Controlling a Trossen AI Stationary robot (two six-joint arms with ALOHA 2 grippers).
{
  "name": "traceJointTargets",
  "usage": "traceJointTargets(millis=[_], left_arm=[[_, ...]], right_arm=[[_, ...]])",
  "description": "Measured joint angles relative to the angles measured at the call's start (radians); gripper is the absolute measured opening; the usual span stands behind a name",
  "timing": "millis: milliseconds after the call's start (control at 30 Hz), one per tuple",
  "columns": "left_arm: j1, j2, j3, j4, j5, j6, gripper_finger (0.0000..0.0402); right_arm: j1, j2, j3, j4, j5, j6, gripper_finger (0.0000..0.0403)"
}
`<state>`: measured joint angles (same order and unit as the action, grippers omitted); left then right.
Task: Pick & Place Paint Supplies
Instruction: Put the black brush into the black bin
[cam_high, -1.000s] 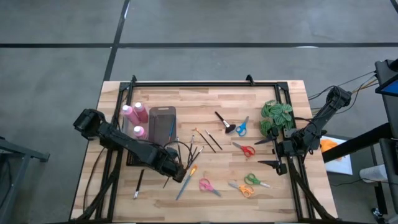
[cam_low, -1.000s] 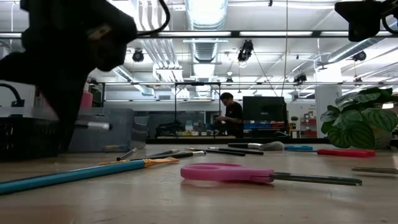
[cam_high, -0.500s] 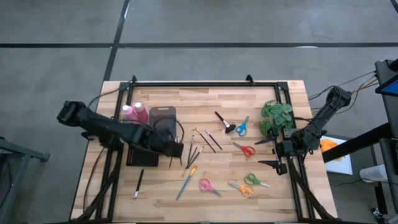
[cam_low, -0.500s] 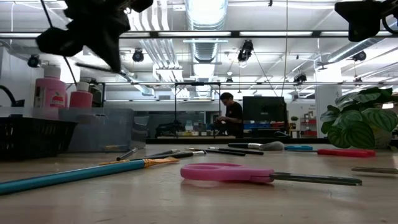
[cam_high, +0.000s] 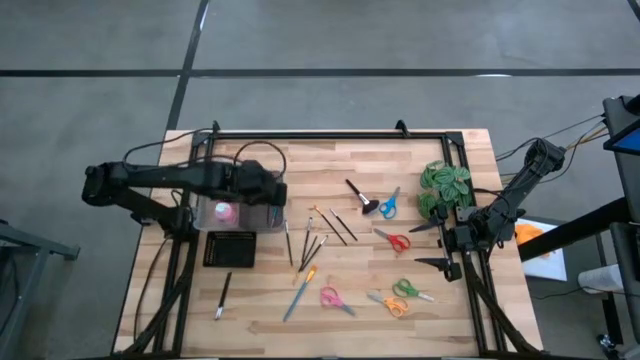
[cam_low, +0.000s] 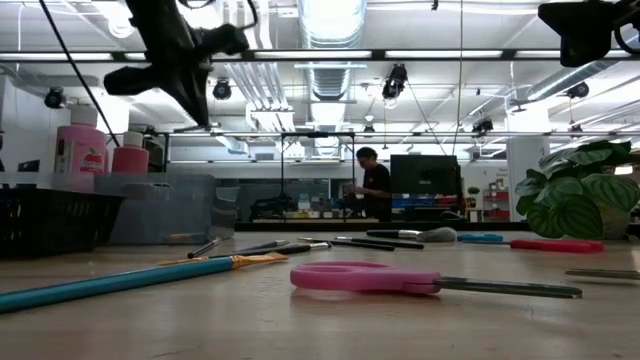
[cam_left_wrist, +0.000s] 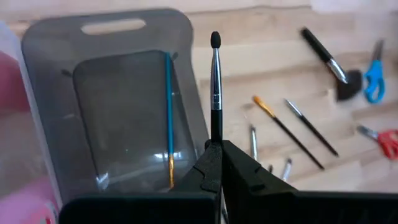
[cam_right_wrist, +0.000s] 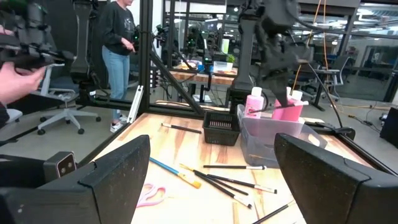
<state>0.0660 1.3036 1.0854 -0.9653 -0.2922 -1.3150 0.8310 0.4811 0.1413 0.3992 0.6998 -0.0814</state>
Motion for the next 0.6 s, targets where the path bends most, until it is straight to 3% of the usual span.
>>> traceJointTargets(millis=[600], left_arm=[[0.036,0.026,-0.185,0.121,0.065,-0.058,0.0003]], right_arm=[[0.0,0.0,0.0,0.0,0.0,0.0,0.0341]])
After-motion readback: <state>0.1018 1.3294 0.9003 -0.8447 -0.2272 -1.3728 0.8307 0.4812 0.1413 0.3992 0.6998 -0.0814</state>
